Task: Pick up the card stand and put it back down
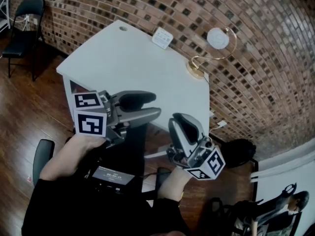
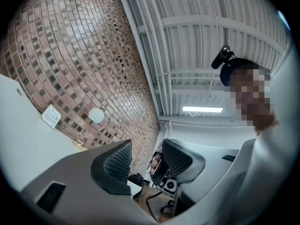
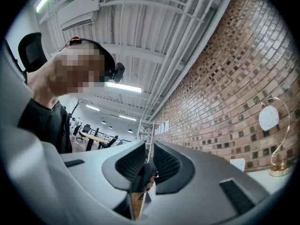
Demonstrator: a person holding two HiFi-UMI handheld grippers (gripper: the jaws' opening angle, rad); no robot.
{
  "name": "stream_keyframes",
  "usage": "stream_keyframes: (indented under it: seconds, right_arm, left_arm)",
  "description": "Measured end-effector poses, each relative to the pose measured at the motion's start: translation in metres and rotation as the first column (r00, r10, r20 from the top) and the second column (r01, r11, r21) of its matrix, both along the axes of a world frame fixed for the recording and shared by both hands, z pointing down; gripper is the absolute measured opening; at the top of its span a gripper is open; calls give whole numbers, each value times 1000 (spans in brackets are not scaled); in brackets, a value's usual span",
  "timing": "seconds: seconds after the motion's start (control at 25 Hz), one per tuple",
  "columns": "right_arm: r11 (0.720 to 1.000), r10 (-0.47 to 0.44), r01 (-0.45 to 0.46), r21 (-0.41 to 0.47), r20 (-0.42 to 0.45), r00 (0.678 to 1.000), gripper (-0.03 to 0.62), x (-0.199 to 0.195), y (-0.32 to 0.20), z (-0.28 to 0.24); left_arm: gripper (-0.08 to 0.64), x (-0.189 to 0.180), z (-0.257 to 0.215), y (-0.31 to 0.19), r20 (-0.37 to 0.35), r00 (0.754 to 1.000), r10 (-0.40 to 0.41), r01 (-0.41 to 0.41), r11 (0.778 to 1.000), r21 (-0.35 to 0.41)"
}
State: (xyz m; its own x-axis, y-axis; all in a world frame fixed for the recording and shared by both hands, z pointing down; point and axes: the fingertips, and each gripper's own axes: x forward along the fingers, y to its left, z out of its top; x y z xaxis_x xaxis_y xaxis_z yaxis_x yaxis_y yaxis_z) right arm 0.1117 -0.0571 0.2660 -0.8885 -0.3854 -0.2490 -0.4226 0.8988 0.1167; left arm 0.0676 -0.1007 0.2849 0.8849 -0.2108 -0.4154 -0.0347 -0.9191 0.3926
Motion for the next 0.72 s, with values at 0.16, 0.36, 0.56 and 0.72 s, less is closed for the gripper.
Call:
stream_keyframes:
  seconds: [0.16,0.36,0.56,0.72]
  right_arm:
    - [1000,-2,2,3,1,1000,71,2,2,0]
    - [1000,-11,11,17,6,1000,71,4,3,-6]
    - [1000,-15,15,3,7,1000,71,1,4,-4]
    - [1000,-19,19,-9,-5,1000,71,-3,4,-1]
  left_arm:
    - [207,3,0,0,0,1000,4,-4,1000,7]
    - [207,1,-4,-1,-1,1000,-2,2,1000,10]
    - [207,2,-2,1,3,1000,7,-7,1000,-5]
    - [207,3,-1,4,3,1000,18,-18,1000,-16]
